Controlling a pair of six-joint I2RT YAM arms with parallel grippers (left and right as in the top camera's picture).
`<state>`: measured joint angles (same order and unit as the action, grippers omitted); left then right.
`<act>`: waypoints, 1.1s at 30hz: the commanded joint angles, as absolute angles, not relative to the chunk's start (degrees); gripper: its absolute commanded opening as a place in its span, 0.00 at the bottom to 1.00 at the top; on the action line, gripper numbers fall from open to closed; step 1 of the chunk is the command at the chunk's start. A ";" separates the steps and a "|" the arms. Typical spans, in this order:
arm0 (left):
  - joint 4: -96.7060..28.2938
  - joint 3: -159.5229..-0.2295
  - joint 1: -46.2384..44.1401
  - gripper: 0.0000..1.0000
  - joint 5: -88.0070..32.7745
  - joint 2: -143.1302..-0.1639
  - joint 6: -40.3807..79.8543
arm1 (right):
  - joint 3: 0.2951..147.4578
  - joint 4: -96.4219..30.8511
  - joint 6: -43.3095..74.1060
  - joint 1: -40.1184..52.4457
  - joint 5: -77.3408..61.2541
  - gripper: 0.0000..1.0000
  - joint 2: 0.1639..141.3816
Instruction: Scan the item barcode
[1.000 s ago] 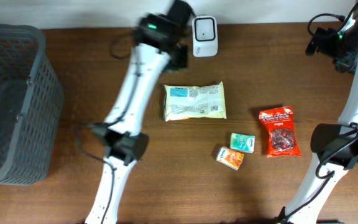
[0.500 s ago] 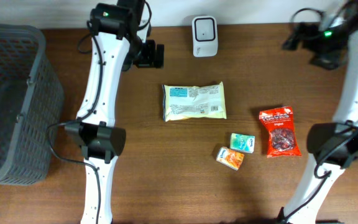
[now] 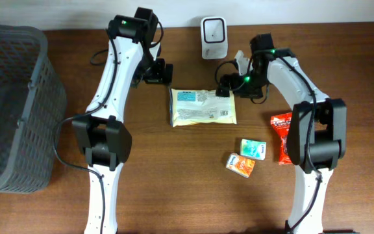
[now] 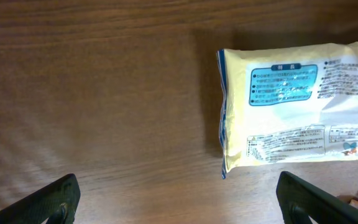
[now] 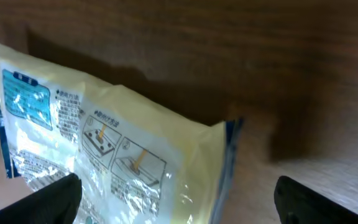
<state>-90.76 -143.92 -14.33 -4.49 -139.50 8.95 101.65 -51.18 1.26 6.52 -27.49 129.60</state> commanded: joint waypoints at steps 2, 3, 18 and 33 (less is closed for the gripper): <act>-89.97 -143.28 -14.09 0.99 -4.27 -138.98 8.03 | 97.10 -46.83 0.62 6.55 -33.04 0.96 129.08; -90.00 -143.26 -14.09 0.99 -4.27 -138.98 8.03 | 96.12 -45.84 0.62 6.68 -33.04 0.95 129.08; -89.56 -143.28 -14.09 0.99 -4.27 -139.00 8.03 | 103.07 -52.07 -0.95 7.11 -28.36 0.04 127.09; -88.97 -143.26 -14.09 0.99 -4.25 -139.02 8.03 | 120.36 -65.84 -4.27 7.01 -40.56 0.04 126.78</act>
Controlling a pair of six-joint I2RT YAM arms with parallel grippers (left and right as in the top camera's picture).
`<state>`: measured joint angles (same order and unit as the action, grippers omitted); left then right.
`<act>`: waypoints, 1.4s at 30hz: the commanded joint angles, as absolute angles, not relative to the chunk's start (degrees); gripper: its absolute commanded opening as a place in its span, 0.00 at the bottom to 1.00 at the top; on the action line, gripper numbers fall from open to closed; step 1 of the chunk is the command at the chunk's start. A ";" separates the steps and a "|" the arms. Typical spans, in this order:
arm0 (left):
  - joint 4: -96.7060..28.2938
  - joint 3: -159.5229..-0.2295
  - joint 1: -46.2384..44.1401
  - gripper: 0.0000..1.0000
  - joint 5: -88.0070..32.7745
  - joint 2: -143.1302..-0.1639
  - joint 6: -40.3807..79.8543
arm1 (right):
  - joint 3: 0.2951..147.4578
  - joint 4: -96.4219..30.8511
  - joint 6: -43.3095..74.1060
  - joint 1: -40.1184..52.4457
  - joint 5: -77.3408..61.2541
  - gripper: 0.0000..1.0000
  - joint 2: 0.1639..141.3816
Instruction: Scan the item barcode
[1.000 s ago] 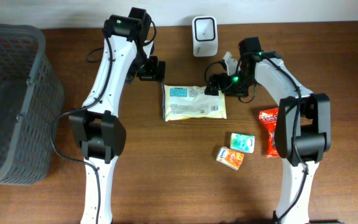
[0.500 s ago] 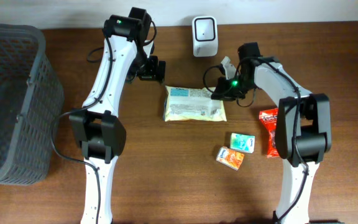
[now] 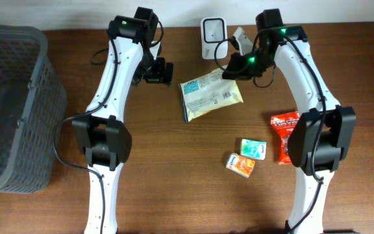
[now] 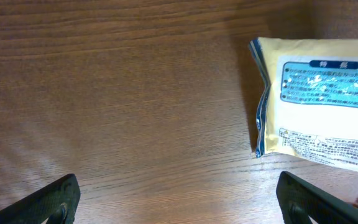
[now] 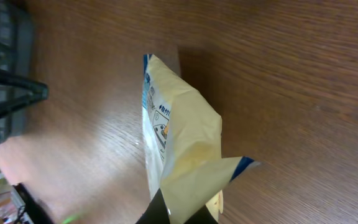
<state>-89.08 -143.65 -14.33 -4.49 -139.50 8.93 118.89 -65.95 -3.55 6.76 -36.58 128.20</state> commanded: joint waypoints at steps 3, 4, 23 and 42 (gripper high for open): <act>-88.92 -143.28 -14.09 0.99 -4.27 -139.02 8.03 | 120.81 -65.80 -4.29 7.01 -42.04 0.04 126.72; -88.92 -143.26 -14.09 0.99 -4.27 -139.00 8.03 | 120.99 -65.80 -4.29 7.01 -42.06 0.04 126.72; -88.05 -143.26 -14.09 0.99 -4.27 -139.02 8.05 | 148.97 -89.80 3.64 10.11 6.81 0.04 126.91; -88.77 -143.28 -12.40 0.99 -4.29 -139.02 8.05 | 138.04 -77.54 21.43 26.30 -8.36 0.82 131.37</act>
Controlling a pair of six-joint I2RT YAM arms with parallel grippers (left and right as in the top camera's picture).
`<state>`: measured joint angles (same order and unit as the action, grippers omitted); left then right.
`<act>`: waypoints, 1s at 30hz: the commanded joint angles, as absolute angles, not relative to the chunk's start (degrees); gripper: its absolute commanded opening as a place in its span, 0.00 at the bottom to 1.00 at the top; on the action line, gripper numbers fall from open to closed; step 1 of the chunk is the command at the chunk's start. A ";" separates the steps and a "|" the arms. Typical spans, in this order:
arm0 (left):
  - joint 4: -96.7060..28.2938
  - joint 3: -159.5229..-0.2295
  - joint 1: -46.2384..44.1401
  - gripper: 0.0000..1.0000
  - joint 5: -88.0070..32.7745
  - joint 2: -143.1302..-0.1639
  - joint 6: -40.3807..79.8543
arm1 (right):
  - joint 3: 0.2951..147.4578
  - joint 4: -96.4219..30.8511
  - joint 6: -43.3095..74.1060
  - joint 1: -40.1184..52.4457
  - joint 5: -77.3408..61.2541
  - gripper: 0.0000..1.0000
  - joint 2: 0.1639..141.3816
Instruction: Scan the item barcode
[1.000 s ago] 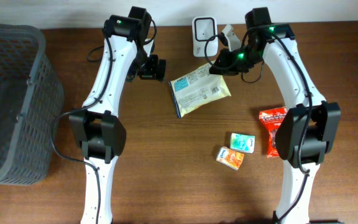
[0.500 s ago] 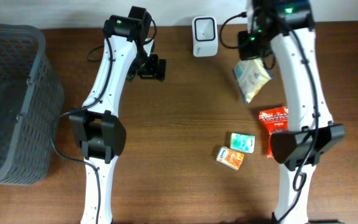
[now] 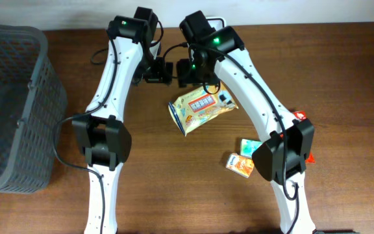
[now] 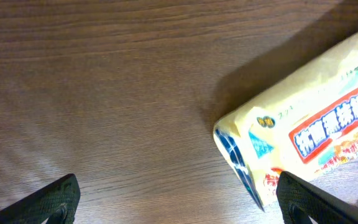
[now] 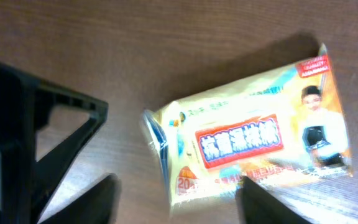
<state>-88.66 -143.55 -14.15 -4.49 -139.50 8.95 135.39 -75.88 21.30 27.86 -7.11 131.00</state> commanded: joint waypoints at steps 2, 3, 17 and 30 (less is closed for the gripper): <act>-88.95 -143.28 -10.85 0.99 -4.54 -139.02 8.05 | 141.99 -80.18 18.46 23.16 -8.43 0.92 131.35; -89.08 -143.28 -10.28 0.99 -4.91 -139.02 8.05 | 143.00 -80.66 14.92 21.58 -8.45 0.96 131.35; -88.40 -143.28 -8.71 0.99 -4.69 -139.02 8.03 | 115.26 -66.15 -52.42 21.02 -8.34 0.99 131.63; -87.22 -143.28 -8.71 0.99 -4.69 -139.02 8.03 | 104.25 -50.37 -60.18 22.17 -10.09 0.93 131.63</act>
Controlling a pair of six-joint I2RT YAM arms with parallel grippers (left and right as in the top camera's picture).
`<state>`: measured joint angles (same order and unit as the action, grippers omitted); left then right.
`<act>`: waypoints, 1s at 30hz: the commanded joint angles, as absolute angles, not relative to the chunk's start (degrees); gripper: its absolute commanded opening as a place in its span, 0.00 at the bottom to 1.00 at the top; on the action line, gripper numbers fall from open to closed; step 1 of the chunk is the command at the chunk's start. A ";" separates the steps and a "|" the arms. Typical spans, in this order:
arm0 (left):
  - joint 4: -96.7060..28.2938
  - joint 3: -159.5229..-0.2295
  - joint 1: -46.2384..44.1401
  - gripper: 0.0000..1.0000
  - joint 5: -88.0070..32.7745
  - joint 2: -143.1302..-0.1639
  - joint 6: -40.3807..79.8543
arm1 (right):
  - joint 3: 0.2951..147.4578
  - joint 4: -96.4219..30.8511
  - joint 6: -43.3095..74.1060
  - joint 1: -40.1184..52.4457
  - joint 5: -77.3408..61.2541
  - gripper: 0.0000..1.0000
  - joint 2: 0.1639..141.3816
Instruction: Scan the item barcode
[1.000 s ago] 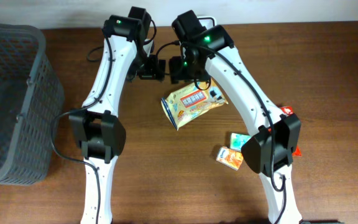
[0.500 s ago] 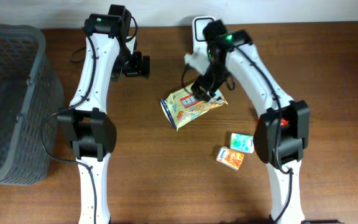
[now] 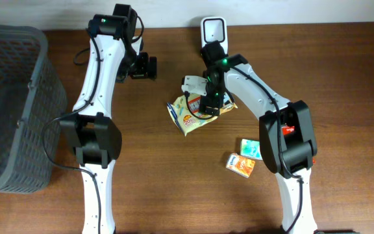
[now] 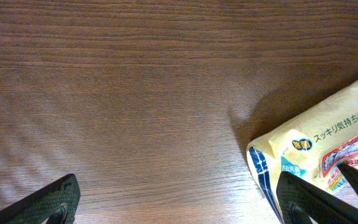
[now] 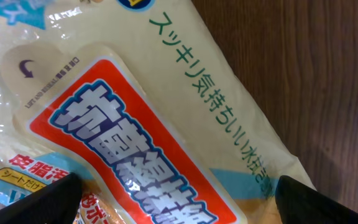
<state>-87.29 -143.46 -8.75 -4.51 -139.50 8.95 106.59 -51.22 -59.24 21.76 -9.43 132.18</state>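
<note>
The yellow wipes packet [image 3: 197, 112] lies on the table with its red-labelled front up, just below the white scanner [image 3: 213, 30]. My right gripper [image 3: 210, 97] hangs low over the packet's right part. It is open, and in the right wrist view its fingertips [image 5: 42, 199] straddle the packet [image 5: 166, 112] without closing on it. My left gripper [image 3: 141, 67] stands open to the packet's upper left. In the left wrist view the left gripper [image 4: 179, 205] is over bare wood, with the packet's corner [image 4: 328, 155] at the lower right.
A dark mesh basket [image 3: 12, 97] fills the left edge. A red snack bag [image 3: 289, 127] shows partly behind the right arm. A small green box [image 3: 253, 149] and an orange box [image 3: 240, 164] lie at the lower right.
My right gripper was high above the packet and now sits close over it, still open. My left gripper has shifted left. The packet lies in about the same spot, front up.
The packet first lay back side up with my open right gripper at its right edge. Then the right gripper was shut on that edge, holding the packet up near the scanner. Then the packet lay released, front up, and now the open gripper is low over it.
</note>
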 commanded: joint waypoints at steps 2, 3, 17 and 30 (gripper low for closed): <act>-87.22 -143.28 -8.71 0.99 -4.69 -139.02 8.03 | 102.87 -50.11 -60.05 22.11 -9.78 0.69 131.63; -87.22 -143.28 -8.71 0.99 -4.69 -139.02 8.03 | 102.76 -50.11 -58.22 22.11 -9.82 0.64 131.63; -87.22 -143.28 -8.78 0.99 -4.71 -139.02 8.03 | 109.34 -48.84 -30.26 22.15 0.82 0.27 131.07; -87.00 -143.28 -8.82 0.99 -4.71 -139.02 8.03 | 106.94 -52.40 -56.14 21.89 -9.37 0.99 131.85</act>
